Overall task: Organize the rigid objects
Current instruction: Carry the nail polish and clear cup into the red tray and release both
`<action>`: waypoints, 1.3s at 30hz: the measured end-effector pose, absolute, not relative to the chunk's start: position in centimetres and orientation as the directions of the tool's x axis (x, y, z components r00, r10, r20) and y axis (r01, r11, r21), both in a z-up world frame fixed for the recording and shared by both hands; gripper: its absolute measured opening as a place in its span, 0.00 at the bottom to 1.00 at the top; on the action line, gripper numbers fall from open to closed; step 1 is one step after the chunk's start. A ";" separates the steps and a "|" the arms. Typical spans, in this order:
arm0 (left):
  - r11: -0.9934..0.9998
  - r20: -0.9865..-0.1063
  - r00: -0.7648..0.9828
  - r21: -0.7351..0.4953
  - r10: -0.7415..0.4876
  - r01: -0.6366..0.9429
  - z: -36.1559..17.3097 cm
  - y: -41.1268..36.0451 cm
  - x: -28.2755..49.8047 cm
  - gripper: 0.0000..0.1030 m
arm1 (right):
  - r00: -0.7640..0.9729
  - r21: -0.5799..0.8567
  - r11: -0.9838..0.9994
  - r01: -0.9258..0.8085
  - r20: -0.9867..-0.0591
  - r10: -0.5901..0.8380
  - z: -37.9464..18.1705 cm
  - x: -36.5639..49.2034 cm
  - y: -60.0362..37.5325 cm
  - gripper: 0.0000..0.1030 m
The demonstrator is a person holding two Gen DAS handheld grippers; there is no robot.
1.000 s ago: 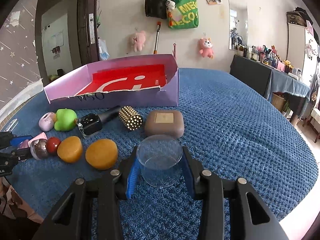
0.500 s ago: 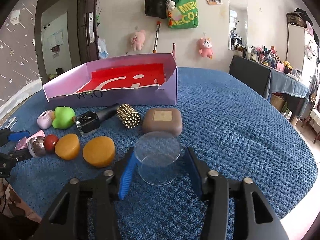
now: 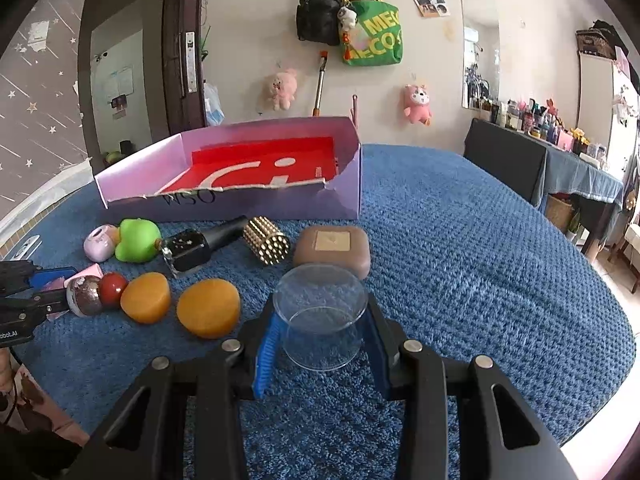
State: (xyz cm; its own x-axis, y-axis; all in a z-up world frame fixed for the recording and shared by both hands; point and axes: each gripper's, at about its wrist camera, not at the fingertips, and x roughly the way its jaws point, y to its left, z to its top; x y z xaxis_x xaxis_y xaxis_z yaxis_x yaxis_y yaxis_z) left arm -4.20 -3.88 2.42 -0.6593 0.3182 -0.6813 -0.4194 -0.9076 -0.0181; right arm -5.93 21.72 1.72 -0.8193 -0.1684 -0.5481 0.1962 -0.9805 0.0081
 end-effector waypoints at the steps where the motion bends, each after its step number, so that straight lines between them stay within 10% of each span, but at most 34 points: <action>1: -0.907 -0.676 -0.662 -0.021 0.323 -0.421 2.7 -3.9 -4.2 0.35 | -0.822 0.008 -0.980 0.198 -0.543 -0.170 2.0 -5.9 21.7 0.40; 17: -0.920 -0.569 -0.751 -0.026 0.335 -0.390 9.5 -3.9 -9.6 0.33 | -0.833 0.013 -0.948 0.317 -0.474 -0.285 9.5 -12.3 19.4 0.40; 39: -0.940 -0.739 -0.616 -0.074 0.275 -0.332 5.4 -2.5 -20.5 0.33 | -0.597 -0.066 -0.906 0.417 -0.772 -0.218 5.7 -24.8 14.2 0.40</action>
